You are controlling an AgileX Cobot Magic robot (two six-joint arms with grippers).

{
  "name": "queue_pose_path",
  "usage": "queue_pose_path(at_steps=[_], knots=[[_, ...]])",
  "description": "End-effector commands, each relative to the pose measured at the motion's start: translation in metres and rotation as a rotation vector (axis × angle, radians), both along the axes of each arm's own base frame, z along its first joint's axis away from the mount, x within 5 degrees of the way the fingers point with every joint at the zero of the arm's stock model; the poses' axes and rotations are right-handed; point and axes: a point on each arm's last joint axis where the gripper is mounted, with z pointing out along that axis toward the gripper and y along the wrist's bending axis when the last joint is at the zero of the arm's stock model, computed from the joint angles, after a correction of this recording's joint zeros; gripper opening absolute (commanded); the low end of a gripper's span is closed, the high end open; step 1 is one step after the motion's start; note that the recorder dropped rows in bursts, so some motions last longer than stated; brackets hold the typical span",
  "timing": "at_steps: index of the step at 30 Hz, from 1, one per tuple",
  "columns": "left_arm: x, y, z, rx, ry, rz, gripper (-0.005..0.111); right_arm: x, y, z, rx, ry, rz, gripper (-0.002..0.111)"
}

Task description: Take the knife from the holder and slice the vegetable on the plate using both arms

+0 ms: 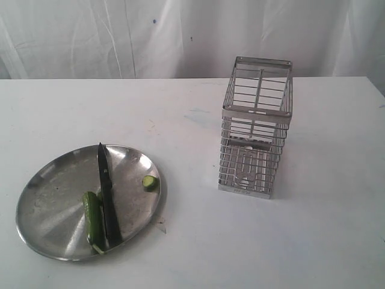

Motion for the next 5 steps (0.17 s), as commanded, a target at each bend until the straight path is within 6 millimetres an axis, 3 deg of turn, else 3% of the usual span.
queue_pose_path(at_steps=[1,5], knots=[[-0.0001,-0.0003,-0.0009,-0.012,-0.002,-0.002,0.0,-0.0002,-0.0004,-0.002,-0.004,-0.001,-0.005,0.0],[-0.0001,-0.0003,-0.0009,-0.012,-0.002,-0.002,0.0,-0.0002,-0.0004,-0.002,-0.004,-0.001,-0.005,0.0]])
